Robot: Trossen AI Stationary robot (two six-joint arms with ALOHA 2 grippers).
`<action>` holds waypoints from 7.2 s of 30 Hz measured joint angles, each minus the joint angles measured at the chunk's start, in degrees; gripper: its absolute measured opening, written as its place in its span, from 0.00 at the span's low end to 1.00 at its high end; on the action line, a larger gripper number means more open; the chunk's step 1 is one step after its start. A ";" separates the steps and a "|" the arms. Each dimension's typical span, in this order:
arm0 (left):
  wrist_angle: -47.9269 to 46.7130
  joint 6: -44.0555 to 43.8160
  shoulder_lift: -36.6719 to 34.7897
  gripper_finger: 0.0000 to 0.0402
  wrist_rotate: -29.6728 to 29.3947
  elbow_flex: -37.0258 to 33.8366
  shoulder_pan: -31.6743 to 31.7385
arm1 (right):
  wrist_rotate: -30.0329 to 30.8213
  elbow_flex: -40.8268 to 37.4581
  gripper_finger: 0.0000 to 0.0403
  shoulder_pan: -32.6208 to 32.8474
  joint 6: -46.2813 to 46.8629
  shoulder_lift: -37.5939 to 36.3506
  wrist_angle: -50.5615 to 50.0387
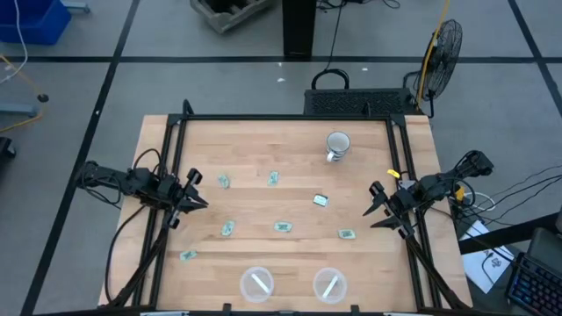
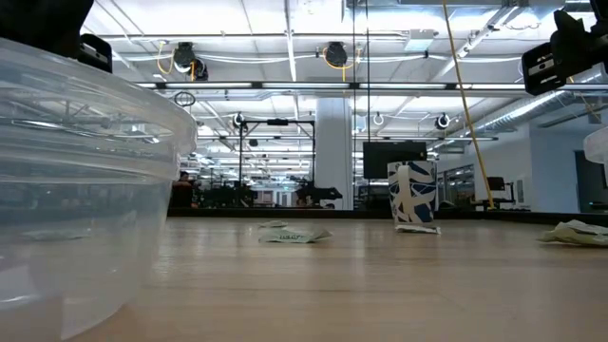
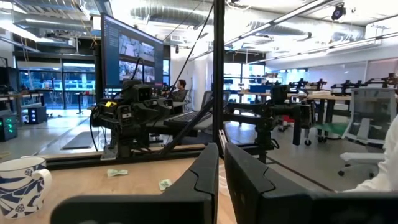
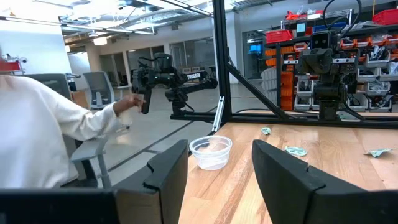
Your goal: Pick and place Stevia / Truvia into bins
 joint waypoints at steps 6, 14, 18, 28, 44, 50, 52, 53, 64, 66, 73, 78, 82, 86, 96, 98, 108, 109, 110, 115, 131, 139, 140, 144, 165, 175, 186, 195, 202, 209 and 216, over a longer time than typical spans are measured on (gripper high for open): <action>0.27 0.51 0.00 0.08 0.01 -0.01 0.02 | 0.00 0.02 0.43 0.01 -0.01 -0.01 0.00; -1.08 5.53 0.01 0.08 0.00 -0.02 0.02 | 0.00 0.01 0.43 0.01 0.01 -0.01 0.01; -1.07 3.92 0.02 0.08 0.00 -0.01 0.02 | -0.01 0.00 0.43 0.00 0.00 -0.01 0.01; -1.29 -0.39 0.01 0.08 0.00 -0.02 0.02 | 0.01 0.02 0.43 0.02 0.01 -0.01 3.76; -1.05 -1.38 0.02 0.08 -1.44 0.00 0.00 | 0.01 0.00 0.43 0.01 -0.09 0.01 4.57; -1.41 -2.79 0.02 0.08 -1.48 -0.01 0.02 | 0.01 0.02 0.43 0.00 -0.45 0.01 4.72; -1.42 -3.62 0.02 0.08 -1.51 -0.02 0.02 | 0.01 0.01 0.43 0.00 -0.44 0.01 4.72; -1.38 -4.09 0.02 0.08 -1.78 -0.02 0.02 | 0.01 0.00 0.43 0.01 -0.45 0.01 4.72; -2.69 -6.85 0.02 0.08 -27.02 -0.02 0.02 | 1.50 0.00 0.43 0.00 -4.10 0.01 8.18; -6.70 -11.97 0.00 0.08 -31.83 -0.02 0.02 | 4.72 0.01 0.43 0.02 -7.36 -0.01 9.28; -10.64 -19.13 6.02 0.08 -36.07 0.52 1.37 | 27.20 0.00 0.43 0.00 -14.02 0.01 9.73; -10.87 -21.56 11.56 0.08 -35.96 0.97 4.90 | 37.72 0.00 0.43 0.00 -11.82 0.22 11.22; -15.14 -20.25 15.36 0.08 -35.83 5.06 8.30 | 37.48 0.01 0.43 -0.02 -8.91 0.55 12.56; -26.45 -20.99 19.65 0.11 -33.18 10.96 11.60 | 37.32 1.40 0.43 -0.02 -8.38 1.39 13.46; -31.85 -20.03 32.11 0.36 -30.46 18.94 20.41 | 41.96 16.74 0.43 -1.87 -16.73 18.93 9.51; -31.70 -20.05 34.22 0.38 -29.40 19.89 23.05 | 41.68 22.27 0.43 -3.22 -14.28 24.65 3.42; -33.39 -19.80 43.50 0.38 -14.24 20.98 34.29 | 29.78 42.39 0.43 -12.92 16.96 48.02 -40.60; -33.63 -19.76 44.31 0.38 -13.87 20.98 34.57 | 27.43 42.09 0.43 -13.60 20.11 49.36 -42.66; -33.73 -19.51 45.07 0.38 -13.63 20.98 34.76 | 25.66 41.36 0.43 -14.03 22.70 50.67 -44.01; -33.70 -19.66 48.50 0.38 -13.64 20.98 35.80 | 20.07 36.25 0.43 -14.61 29.78 54.58 -44.19; -33.12 -22.44 61.87 0.38 -13.90 20.94 36.46 | 17.78 19.41 0.43 -14.62 33.03 53.61 -22.20; -31.52 -23.67 66.60 0.38 -14.51 20.92 36.46 | 17.74 19.37 0.43 -14.62 33.03 52.58 -22.23; -30.86 -23.67 67.12 0.38 -14.55 20.92 36.46 | 17.74 19.37 0.43 -14.62 33.03 52.58 -22.23; -28.85 -23.24 68.30 0.38 -14.25 20.92 36.46 | 17.74 19.37 0.43 -14.62 33.03 52.58 -22.23; -27.11 -25.36 64.48 0.38 -10.25 18.28 36.33 | 17.74 19.37 0.43 -14.62 32.82 52.58 -21.86; -19.60 -28.49 66.38 0.33 -15.15 14.78 32.91 | 17.76 19.37 0.43 -14.62 32.58 52.58 -21.86; -17.92 -28.63 65.73 0.05 -15.17 14.60 32.68 | 17.76 19.37 0.43 -14.62 32.55 52.58 -21.88; 0.46 -27.56 57.39 0.03 1.59 14.51 24.82 | 17.80 19.37 0.43 -14.64 32.53 52.58 -21.87; 15.58 -26.15 54.42 0.02 -1.44 15.29 4.73 | 17.87 19.37 0.43 -14.64 31.35 52.60 -21.79; -10.06 -21.63 59.99 0.02 -25.07 30.94 -12.89 | 17.98 19.37 0.43 -14.67 29.25 52.60 -17.87; -21.84 -21.36 75.00 0.01 -22.80 44.95 -18.83 | 17.84 19.37 0.43 -14.67 21.06 52.60 -9.03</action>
